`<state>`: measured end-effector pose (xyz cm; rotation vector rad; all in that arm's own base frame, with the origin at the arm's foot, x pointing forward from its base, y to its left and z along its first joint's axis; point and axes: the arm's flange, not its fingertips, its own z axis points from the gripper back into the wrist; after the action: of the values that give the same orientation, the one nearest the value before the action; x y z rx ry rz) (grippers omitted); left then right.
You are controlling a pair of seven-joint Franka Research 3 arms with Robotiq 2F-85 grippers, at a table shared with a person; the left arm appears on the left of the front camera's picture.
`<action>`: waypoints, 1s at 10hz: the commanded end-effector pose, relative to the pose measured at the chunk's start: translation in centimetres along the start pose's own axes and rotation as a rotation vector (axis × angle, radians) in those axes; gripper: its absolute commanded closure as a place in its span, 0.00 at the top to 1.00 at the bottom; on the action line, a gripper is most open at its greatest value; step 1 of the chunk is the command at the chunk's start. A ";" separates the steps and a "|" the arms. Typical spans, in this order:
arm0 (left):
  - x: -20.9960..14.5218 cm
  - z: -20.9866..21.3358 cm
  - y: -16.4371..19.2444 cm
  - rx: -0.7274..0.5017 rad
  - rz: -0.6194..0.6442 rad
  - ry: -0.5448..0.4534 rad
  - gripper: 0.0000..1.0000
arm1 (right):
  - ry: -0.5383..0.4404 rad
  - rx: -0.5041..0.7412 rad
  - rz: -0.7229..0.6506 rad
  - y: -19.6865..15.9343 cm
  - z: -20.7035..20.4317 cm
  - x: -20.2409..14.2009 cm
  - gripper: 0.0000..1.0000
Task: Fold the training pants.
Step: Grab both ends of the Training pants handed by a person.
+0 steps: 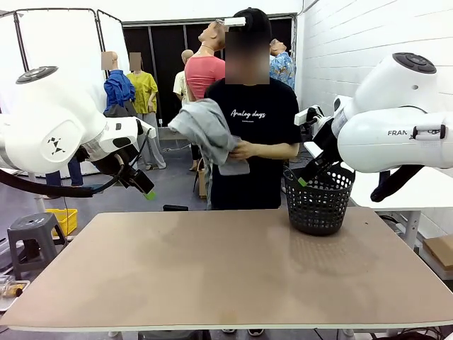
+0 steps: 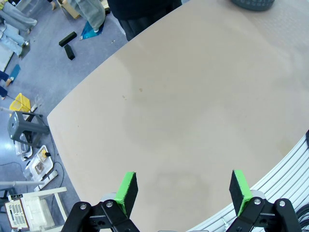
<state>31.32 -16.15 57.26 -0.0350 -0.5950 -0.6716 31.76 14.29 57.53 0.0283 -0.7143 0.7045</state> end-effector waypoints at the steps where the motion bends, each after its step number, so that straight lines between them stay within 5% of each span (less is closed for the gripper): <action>1: 0.0 -0.1 0.0 -0.003 0.001 0.001 1.00 | 0.007 0.004 0.000 -0.1 -0.3 0.0 1.00; 10: 0.0 -0.1 0.0 -0.003 0.001 0.001 1.00 | 0.007 0.004 0.000 -0.1 -0.3 0.0 1.00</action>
<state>31.32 -16.15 57.26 -0.0350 -0.5950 -0.6716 31.76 14.29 57.53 0.0283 -0.7143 0.7045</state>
